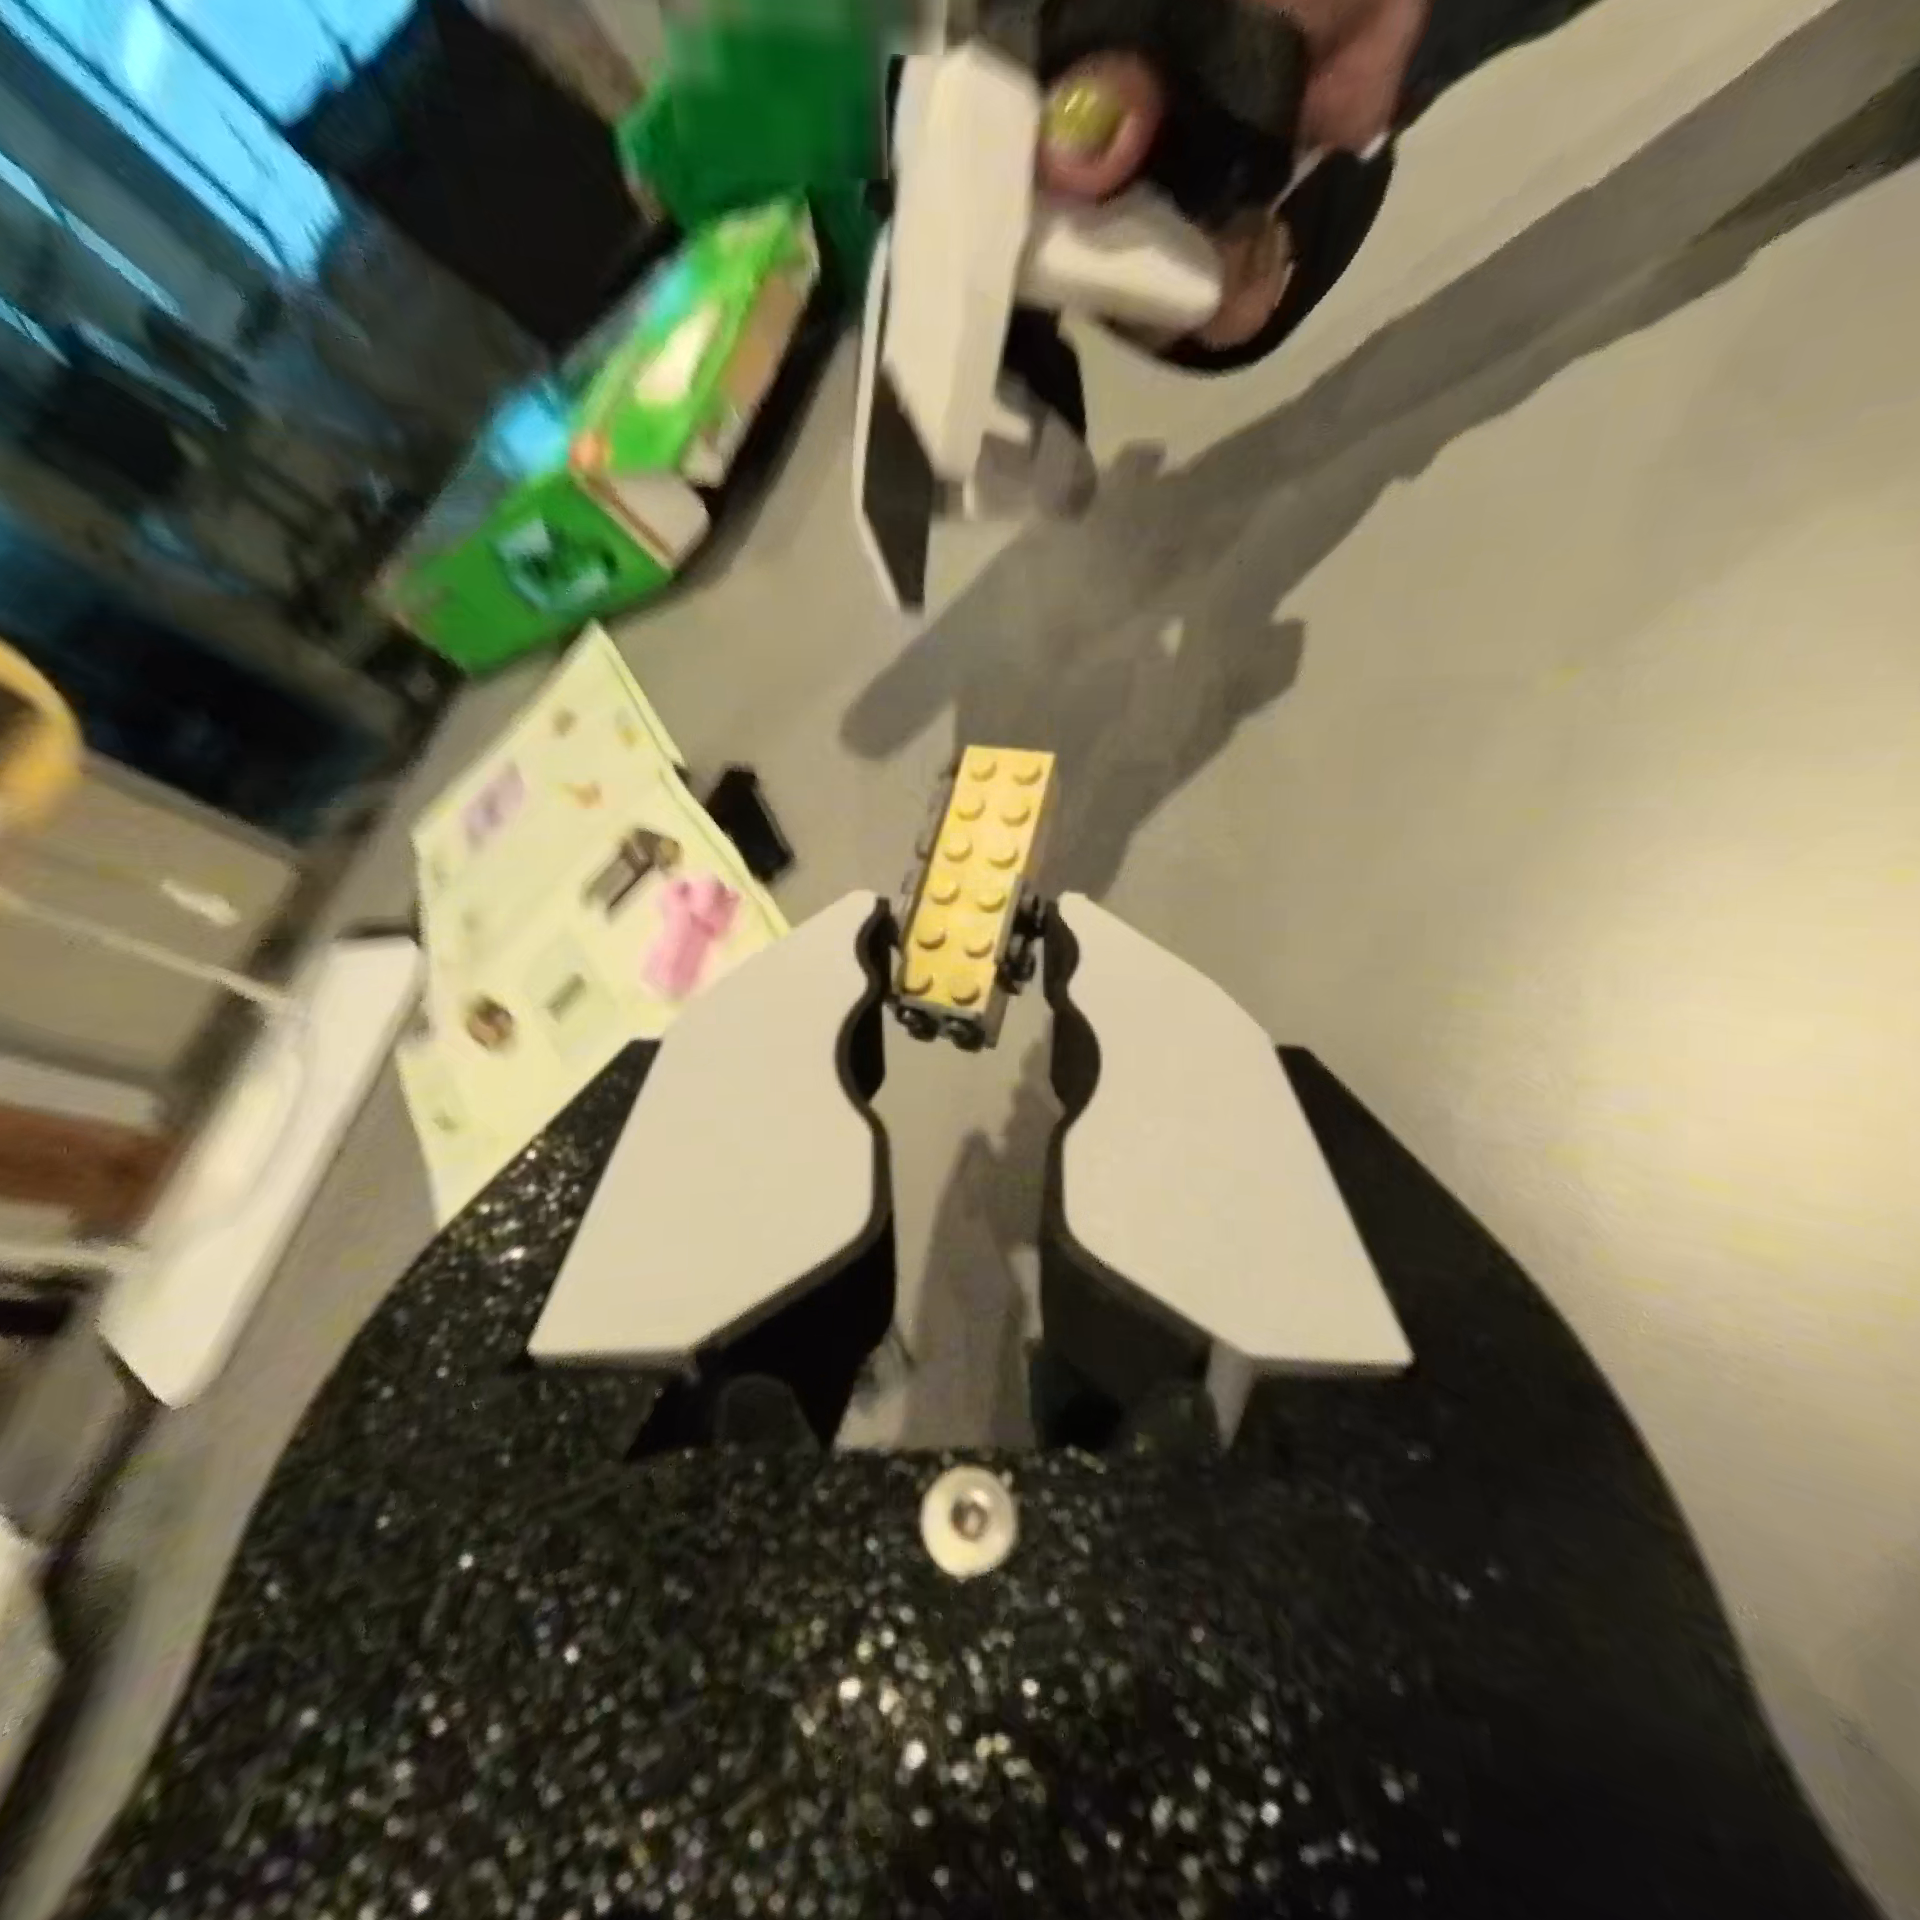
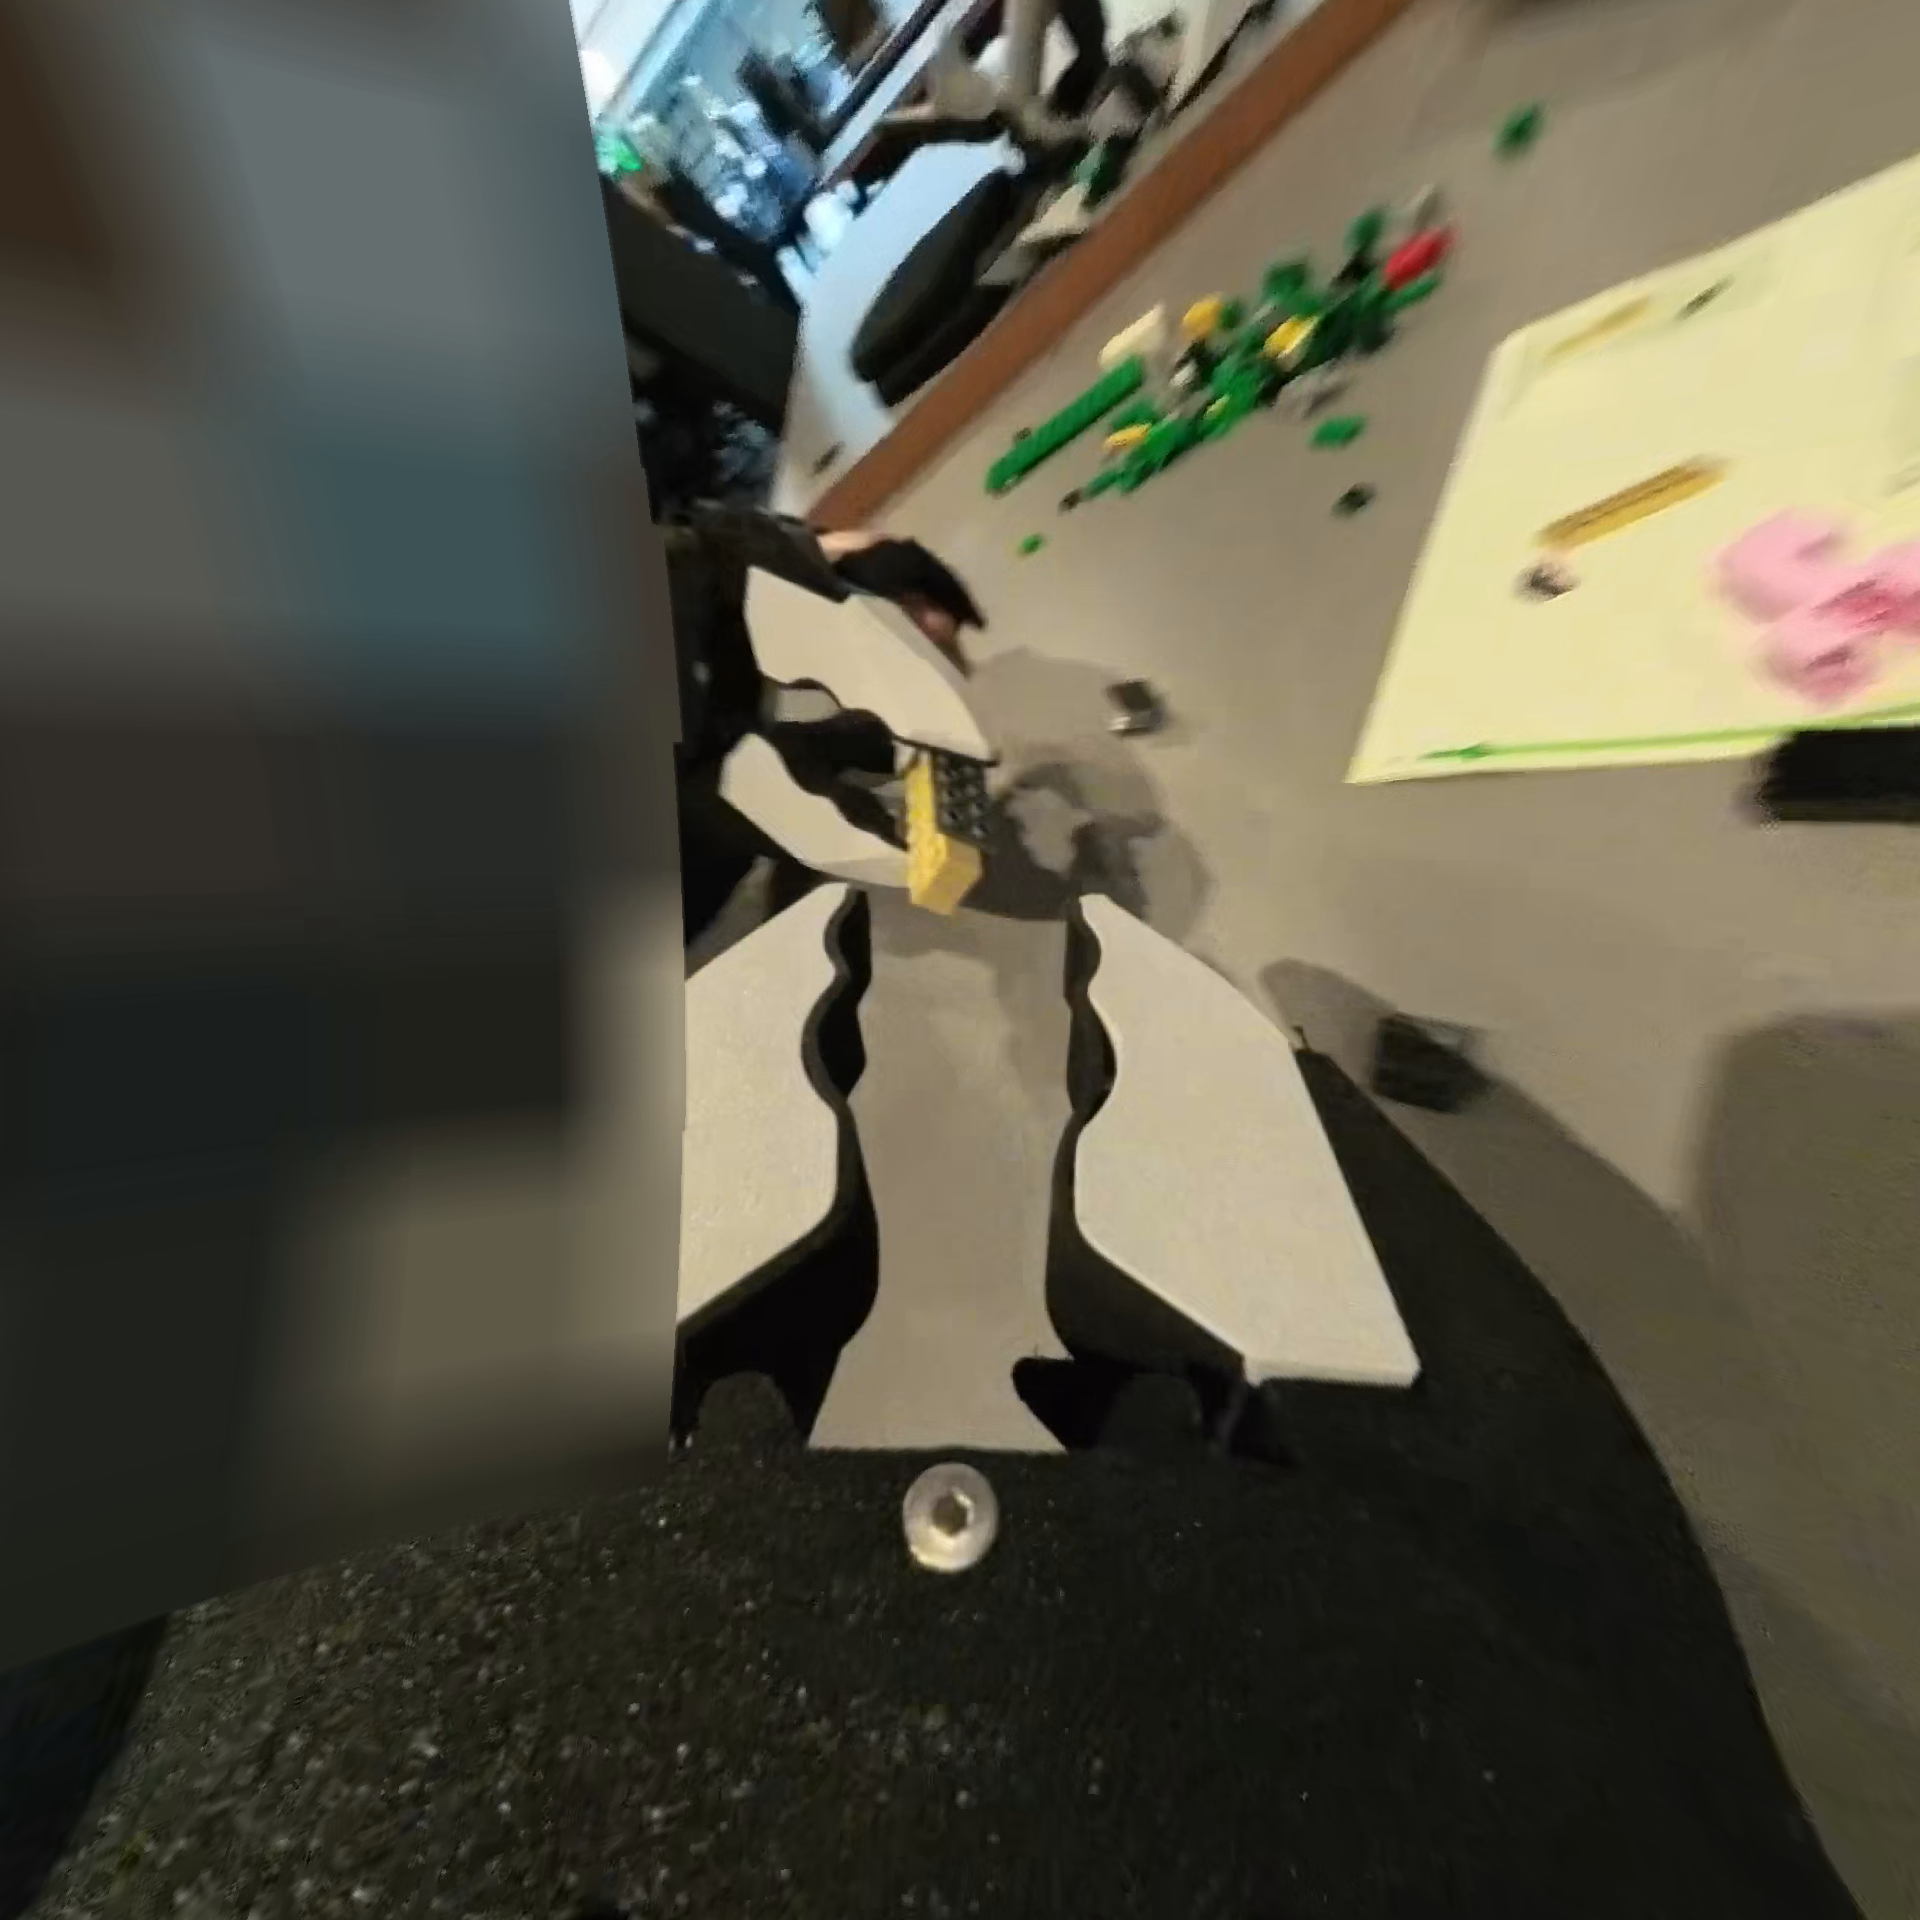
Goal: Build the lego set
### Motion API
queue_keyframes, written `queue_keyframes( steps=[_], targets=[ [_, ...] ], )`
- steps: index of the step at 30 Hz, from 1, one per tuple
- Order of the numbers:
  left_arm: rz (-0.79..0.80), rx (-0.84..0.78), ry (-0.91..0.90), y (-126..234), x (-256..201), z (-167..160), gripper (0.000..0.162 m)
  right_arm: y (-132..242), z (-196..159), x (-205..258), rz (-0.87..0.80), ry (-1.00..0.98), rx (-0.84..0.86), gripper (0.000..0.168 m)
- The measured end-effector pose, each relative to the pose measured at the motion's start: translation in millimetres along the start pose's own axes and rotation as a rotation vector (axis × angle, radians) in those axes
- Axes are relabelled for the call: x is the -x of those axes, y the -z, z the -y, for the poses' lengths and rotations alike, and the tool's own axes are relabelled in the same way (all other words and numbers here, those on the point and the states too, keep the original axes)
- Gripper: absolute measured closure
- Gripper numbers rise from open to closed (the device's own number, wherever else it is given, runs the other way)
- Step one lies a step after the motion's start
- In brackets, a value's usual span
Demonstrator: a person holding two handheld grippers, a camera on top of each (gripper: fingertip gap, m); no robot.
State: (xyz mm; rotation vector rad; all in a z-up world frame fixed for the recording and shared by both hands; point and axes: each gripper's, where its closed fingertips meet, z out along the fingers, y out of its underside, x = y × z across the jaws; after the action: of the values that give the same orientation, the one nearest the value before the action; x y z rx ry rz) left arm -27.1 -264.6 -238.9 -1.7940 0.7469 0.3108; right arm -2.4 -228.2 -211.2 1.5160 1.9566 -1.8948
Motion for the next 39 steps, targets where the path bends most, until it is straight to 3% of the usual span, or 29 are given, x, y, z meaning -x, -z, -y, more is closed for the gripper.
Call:
queue_keyframes(
  steps=[4, 8, 15, 22, 23, 25, 28, 34, 36, 39],
  targets=[
    [-0.076, 0.162, 0.284, 3, -3, -28, 0.134, 4, -3, -4, -0.116, 0.288, -0.065, 0.136],
    [-0.173, 0.085, 0.474, 5, -8, -15, 0.134, -24, -18, 4, -0.126, 0.496, 0.011, 0.134],
    [-0.247, 0.064, 0.515, 5, -12, -8, 0.134, -50, -16, 7, 0.001, 0.477, 0.038, 0.137],
    [-0.264, 0.011, 0.549, 0, -10, -4, 0.134, -54, -23, -1, 0.006, 0.473, 0.099, 0.148],
    [-0.252, -0.005, 0.548, 0, -8, -3, 0.126, -53, -22, -1, 0.013, 0.458, 0.094, 0.148],
    [-0.205, -0.032, 0.516, 0, -3, -2, 0.104, -51, -19, -1, 0.04, 0.415, 0.066, 0.149],
    [-0.096, -0.045, 0.332, 2, 5, -4, 0.1, -48, -13, -1, 0.093, 0.327, 0.028, 0.149],
    [0.088, -0.055, -0.075, 2, 10, 3, 0.118, -44, -1, 0, 0.223, 0.113, -0.026, 0.149],
    [0.123, -0.058, -0.141, 0, 11, 5, 0.123, -45, 0, 1, 0.25, 0.073, -0.028, 0.149],
    [0.166, -0.083, -0.201, -1, 14, 12, 0.145, -46, -1, 1, 0.257, 0.056, -0.019, 0.149]
  ],
)
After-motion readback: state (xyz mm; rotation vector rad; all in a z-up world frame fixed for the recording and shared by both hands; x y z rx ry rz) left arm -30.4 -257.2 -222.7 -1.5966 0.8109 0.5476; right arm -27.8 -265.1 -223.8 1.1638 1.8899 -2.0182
